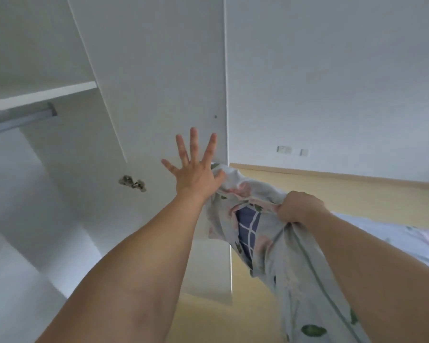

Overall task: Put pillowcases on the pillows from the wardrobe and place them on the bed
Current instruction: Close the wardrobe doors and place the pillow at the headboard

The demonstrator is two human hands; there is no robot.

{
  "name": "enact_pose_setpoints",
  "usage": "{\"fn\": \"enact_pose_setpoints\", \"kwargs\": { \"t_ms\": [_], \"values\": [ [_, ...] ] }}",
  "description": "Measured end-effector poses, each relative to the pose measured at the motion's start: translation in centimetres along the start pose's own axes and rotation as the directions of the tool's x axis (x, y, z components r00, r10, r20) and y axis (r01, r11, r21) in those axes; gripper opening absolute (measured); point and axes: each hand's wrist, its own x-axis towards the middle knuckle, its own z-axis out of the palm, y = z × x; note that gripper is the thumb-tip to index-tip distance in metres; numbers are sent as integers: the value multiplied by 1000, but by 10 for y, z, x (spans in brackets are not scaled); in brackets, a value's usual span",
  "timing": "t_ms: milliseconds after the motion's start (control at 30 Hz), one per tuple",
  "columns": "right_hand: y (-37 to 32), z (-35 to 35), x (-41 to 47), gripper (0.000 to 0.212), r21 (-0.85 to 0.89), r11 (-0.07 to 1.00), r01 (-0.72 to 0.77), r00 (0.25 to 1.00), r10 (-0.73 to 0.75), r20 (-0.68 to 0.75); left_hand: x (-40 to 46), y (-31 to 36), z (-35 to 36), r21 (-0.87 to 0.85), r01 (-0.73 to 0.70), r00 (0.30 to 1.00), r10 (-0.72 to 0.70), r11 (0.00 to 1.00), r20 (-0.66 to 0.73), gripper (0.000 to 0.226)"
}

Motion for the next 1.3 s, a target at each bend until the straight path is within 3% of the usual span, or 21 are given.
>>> {"fn": "enact_pose_setpoints", "kwargs": {
  "t_ms": [233, 433, 500, 600, 733, 900, 1033, 1167, 1300],
  "values": [
    [77, -12, 23, 20, -64, 985, -163, 986, 160, -46, 44, 68, 20, 285, -300, 946, 322, 910, -30, 84],
    [91, -6, 56, 14, -80, 976, -202, 979, 202, -15, 71, 81, 41, 504, -417, 895, 439, 756, 81, 73],
    [89, -5, 67, 11, -68, 977, -204, 979, 205, -3, 79, 79, 46, 599, -423, 893, 425, 680, 148, 71],
    [79, -3, 81, 11, -52, 982, -181, 983, 182, 22, 86, 72, 50, 753, -354, 932, 280, 554, 232, 70],
    [61, 5, 93, 14, -7, 991, -132, 990, 132, 48, 85, 68, 49, 824, -336, 941, 200, 457, 273, 68],
    [36, 11, 89, 18, 1, 998, -64, 997, 64, 42, 63, 58, 40, 771, -373, 924, 279, 517, 260, 63],
    [10, 15, 75, 17, -53, 998, -24, 998, 27, 54, 32, 23, 26, 648, -433, 879, 453, 627, 150, 61],
    [-22, 21, 51, 32, -144, 988, 55, 997, -45, 70, -8, -20, 11, 530, -505, 814, 580, 682, 29, 50],
    [-55, 32, 28, 46, -174, 972, 158, 984, -141, 105, -46, -63, -3, 494, -523, 787, 616, 695, -33, 48]
  ]
}}
